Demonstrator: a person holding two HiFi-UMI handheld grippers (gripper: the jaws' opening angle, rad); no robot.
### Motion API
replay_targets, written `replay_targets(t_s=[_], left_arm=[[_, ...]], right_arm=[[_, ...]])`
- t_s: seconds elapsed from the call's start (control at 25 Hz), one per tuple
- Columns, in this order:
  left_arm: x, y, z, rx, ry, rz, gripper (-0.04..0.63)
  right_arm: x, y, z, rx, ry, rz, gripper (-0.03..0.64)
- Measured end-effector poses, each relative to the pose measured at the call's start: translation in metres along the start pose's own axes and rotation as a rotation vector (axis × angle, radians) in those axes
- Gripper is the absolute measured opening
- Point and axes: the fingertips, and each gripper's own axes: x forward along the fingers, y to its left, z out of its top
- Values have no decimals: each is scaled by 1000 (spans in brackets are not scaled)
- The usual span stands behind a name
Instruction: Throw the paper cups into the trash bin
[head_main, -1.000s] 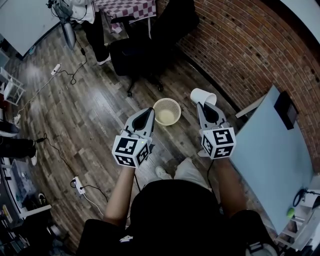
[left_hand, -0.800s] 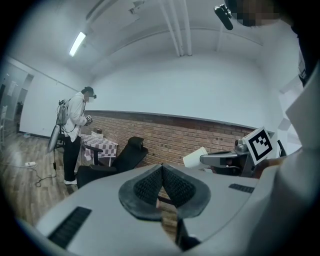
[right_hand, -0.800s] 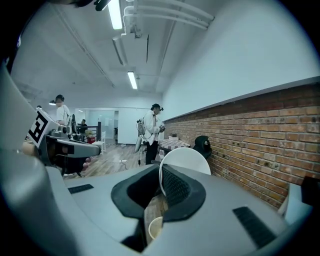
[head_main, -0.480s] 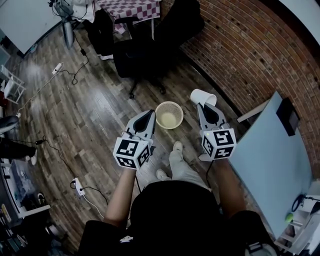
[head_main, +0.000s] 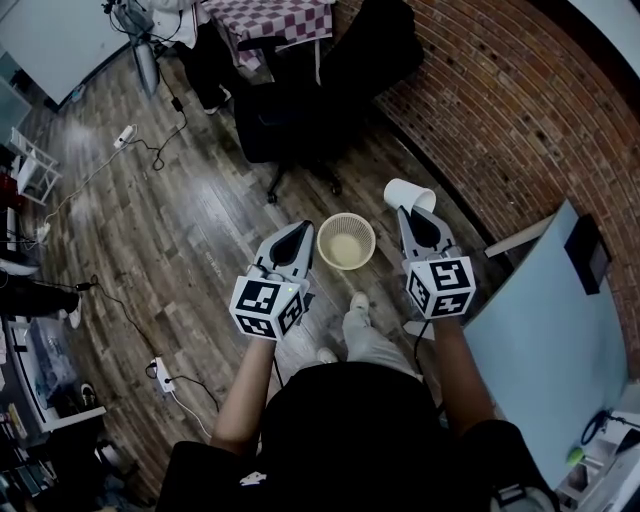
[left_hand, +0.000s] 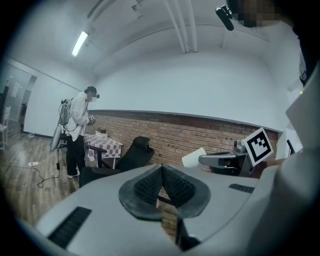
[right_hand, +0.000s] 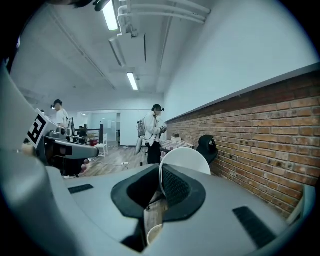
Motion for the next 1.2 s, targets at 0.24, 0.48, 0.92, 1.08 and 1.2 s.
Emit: replay_targets(t_s=[0.24, 0.48, 0.92, 1.08, 1.2], left_arm=[[43, 9, 8, 3, 4, 8, 9], [86, 19, 19, 1, 3, 30, 9], [146, 28, 26, -8, 29, 89, 9], [158, 30, 22, -9, 54, 99, 9], [169, 34, 17, -8, 70, 99, 9]], right_arm=[[33, -31, 3, 20, -5, 18, 20], [67, -63, 7, 23, 0, 43, 20], [115, -109, 9, 53, 9, 135, 20], [127, -115, 0, 69, 34, 154, 20], [138, -118, -8, 82, 50, 162, 20]])
